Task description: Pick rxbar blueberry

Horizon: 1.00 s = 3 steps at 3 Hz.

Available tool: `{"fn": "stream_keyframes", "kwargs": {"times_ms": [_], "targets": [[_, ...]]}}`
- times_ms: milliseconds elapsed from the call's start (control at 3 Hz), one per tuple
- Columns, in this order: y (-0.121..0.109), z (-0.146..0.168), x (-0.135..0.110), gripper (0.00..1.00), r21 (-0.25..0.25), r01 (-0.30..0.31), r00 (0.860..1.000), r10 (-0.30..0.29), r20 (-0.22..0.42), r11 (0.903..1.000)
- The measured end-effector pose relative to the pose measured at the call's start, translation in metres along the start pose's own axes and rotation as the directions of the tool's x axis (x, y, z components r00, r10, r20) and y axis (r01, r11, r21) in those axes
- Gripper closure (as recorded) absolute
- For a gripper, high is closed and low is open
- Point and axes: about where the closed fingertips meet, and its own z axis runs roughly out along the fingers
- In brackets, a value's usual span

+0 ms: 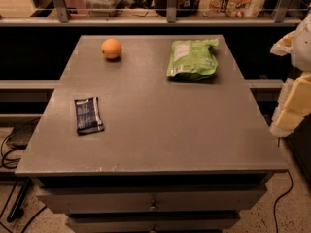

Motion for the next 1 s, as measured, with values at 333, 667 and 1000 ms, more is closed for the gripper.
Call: {"fn": "stream_keyframes", "kwargs": {"times_ms": [333, 667, 1000], "targets": [[0.0000, 0.0000, 0.0000, 0.00, 0.000, 0.000, 1.000, 0.000, 0.000, 1.0000], [0.0002, -0.0013, -0.0038, 0.00, 0.001, 0.008, 1.000, -0.008, 0.029, 1.0000], [0.0007, -0.0019, -0.0075, 0.00, 0.001, 0.015, 0.998, -0.015, 0.055, 0.9999]]}}
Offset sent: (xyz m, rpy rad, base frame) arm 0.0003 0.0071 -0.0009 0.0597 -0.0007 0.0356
